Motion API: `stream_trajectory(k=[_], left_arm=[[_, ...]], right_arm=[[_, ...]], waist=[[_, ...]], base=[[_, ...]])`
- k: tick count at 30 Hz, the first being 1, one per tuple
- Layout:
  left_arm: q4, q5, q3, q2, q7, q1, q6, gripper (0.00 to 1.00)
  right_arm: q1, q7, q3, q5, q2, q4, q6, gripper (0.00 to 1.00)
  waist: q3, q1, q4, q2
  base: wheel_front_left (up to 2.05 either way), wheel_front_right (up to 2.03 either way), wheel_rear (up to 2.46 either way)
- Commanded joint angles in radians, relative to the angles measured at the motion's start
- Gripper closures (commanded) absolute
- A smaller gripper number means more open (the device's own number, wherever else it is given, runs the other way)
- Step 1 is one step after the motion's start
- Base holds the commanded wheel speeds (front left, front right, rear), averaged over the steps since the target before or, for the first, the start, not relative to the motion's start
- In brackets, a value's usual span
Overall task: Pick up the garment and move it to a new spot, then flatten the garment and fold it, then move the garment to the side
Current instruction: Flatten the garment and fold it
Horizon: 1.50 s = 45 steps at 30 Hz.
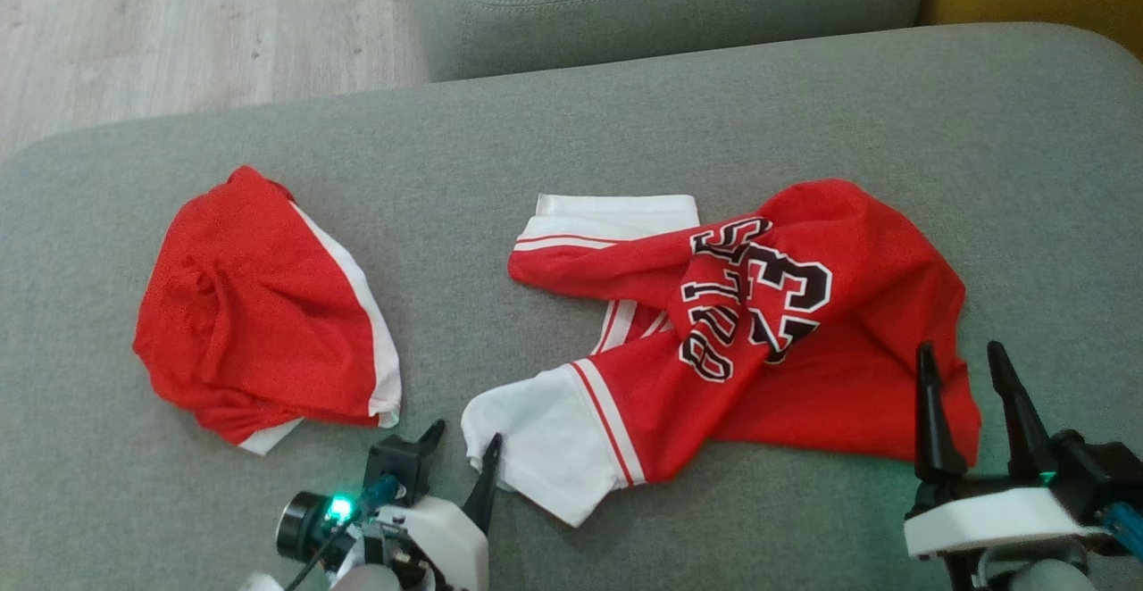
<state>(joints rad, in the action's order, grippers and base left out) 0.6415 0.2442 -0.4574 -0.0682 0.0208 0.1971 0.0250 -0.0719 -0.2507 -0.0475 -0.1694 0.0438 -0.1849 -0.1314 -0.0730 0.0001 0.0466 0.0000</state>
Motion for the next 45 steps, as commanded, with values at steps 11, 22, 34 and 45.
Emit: stream_trajectory(k=[11, 22, 34, 45], left_arm=[[0.000, 0.021, -0.008, -0.015, -0.084, 0.027, 0.030, 1.00], [-0.163, 0.081, 0.052, -0.005, 0.118, 0.024, 0.013, 1.00], [-0.240, 0.083, 0.033, -0.001, 0.198, 0.015, 0.020, 1.00], [-0.259, 0.089, 0.032, -0.007, 0.211, 0.022, 0.010, 1.00]], right_arm=[[0.042, -0.011, 0.011, -0.007, 0.006, 0.020, 0.001, 0.00], [0.040, 0.007, -0.086, 0.013, 0.006, -0.178, 0.001, 0.00], [0.132, 0.070, -0.105, -0.037, 0.006, -0.426, 0.001, 0.00], [0.183, 0.081, -0.065, -0.052, 0.006, -0.565, 0.001, 1.00]], waist=[[0.018, -0.0001, 0.006, 0.0000], [0.044, -0.0001, -0.004, 0.0000], [0.041, -0.0001, -0.031, 0.0000], [0.031, -0.0001, -0.043, 0.0000]], base=[[0.00, 0.00, 0.00], [0.00, 0.00, 0.00], [0.00, 0.00, 0.00], [0.00, 0.00, 0.00]])
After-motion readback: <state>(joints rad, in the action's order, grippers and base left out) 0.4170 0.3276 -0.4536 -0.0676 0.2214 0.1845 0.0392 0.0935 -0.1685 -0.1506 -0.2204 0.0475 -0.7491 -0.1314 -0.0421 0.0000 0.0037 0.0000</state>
